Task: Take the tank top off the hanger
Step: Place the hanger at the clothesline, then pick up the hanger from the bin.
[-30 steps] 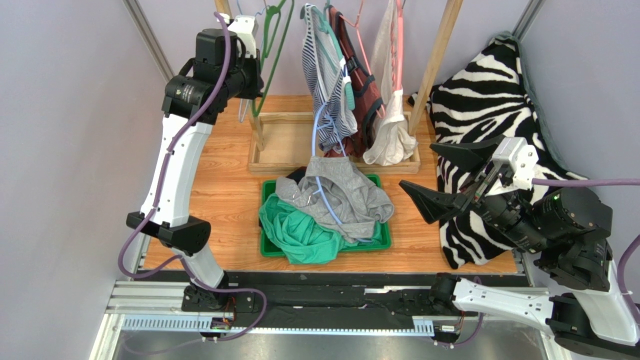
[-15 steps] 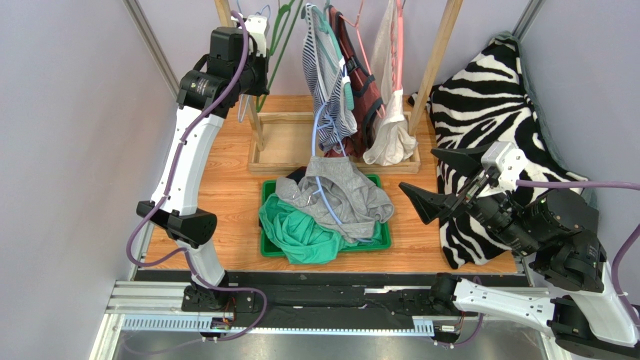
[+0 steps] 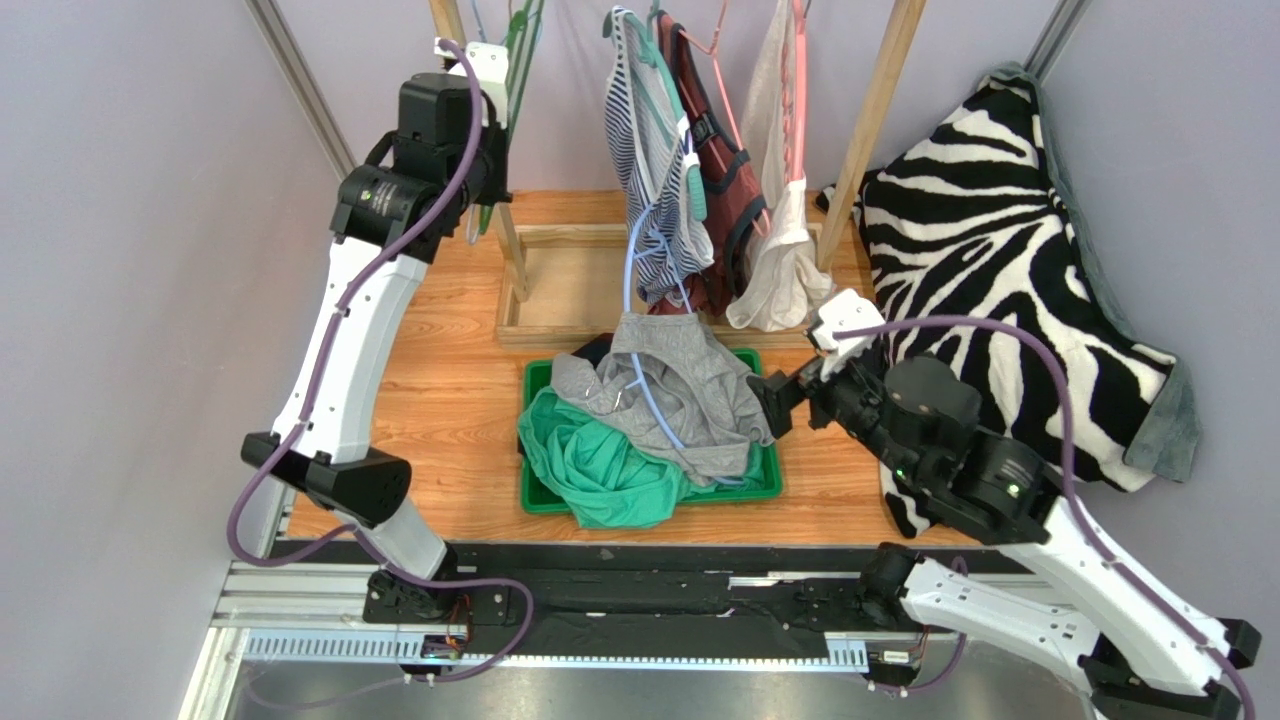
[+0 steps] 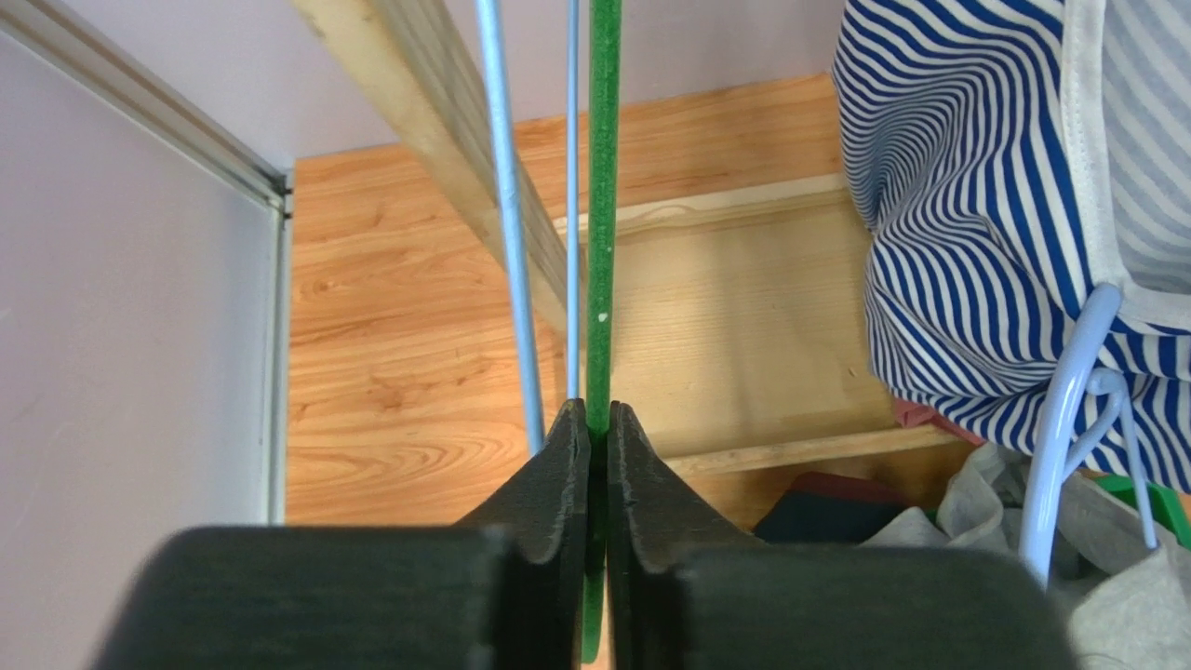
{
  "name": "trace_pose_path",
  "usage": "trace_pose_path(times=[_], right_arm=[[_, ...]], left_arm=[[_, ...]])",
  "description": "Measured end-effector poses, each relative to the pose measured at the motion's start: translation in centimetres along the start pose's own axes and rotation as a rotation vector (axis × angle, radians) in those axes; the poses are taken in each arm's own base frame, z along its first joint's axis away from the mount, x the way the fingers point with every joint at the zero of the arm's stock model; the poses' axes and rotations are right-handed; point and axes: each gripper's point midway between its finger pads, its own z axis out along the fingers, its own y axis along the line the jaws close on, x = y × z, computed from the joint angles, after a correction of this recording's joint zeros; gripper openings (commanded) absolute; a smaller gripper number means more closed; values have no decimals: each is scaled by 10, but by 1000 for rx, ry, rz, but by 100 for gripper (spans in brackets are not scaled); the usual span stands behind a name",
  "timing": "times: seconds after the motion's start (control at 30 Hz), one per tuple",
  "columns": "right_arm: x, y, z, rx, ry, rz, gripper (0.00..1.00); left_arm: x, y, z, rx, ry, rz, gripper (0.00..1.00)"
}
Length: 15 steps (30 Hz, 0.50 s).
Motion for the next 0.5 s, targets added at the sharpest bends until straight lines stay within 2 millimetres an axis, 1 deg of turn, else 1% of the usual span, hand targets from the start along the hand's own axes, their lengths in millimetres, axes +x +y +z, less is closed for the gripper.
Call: trace_pose_path(times=[0.03,0.07,0.13,0.2,0.23,0.3,0.33,0.5], right_arm=[[6,-2,6,13,19,14,100],[14,-6,16,27,37,38,100],[22,-7,30,29,61,64,100],[25,-6,43,16,74,86,100],[25,-3,50,0,78,101,100],[25,7,61,-57,77,123,100],[24,14,66,-95,76,133,100],[27,55,82,-271,90,145,100]], left_arm=[[-1,3,-5,-5,-7,3,42],[-4,5,-11,-7,-23,0,50],[-9,8,-20,-2,-46,1,59],[-13,9,-29,8,-69,-1,64],[-14,9,-34,12,-78,-4,75],[-15,9,-40,20,-91,-6,87],[-15,9,-42,27,-94,-7,91],[-5,6,-39,44,-71,4,93]])
